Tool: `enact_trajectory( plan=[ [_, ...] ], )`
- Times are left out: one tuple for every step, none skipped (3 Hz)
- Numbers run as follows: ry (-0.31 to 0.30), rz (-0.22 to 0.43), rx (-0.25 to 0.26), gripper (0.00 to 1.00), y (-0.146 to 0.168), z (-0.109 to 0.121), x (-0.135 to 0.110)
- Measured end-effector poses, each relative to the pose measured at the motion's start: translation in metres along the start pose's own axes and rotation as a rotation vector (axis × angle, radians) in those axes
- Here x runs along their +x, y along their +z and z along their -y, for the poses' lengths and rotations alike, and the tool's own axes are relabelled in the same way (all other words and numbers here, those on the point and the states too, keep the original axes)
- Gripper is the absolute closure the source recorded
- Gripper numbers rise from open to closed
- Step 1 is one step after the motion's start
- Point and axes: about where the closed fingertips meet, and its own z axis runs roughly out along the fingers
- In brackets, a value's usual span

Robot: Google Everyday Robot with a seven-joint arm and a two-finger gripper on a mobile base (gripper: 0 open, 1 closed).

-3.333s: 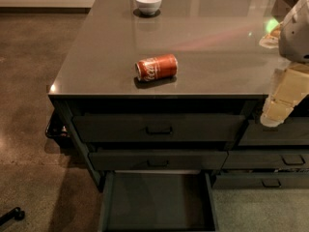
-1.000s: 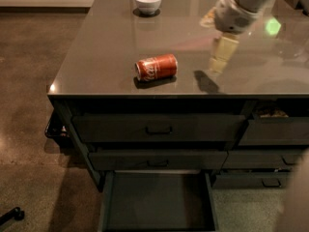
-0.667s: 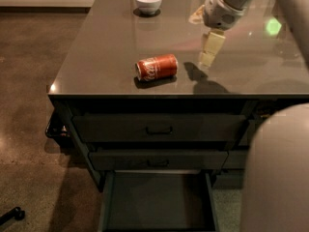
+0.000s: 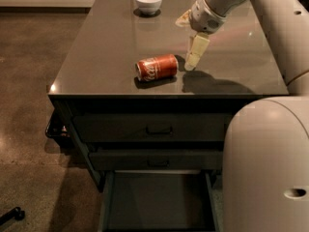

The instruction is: Place coke can into bottom drawer

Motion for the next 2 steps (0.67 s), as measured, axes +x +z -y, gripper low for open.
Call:
enact_trajectory(
  plan=[
    [0.002,0.022,-0.012,0.0,0.013,0.0,-0.001],
    [-0.003,0.072,-0.041,0.0,0.034,-0.004,-0.01]
  ],
)
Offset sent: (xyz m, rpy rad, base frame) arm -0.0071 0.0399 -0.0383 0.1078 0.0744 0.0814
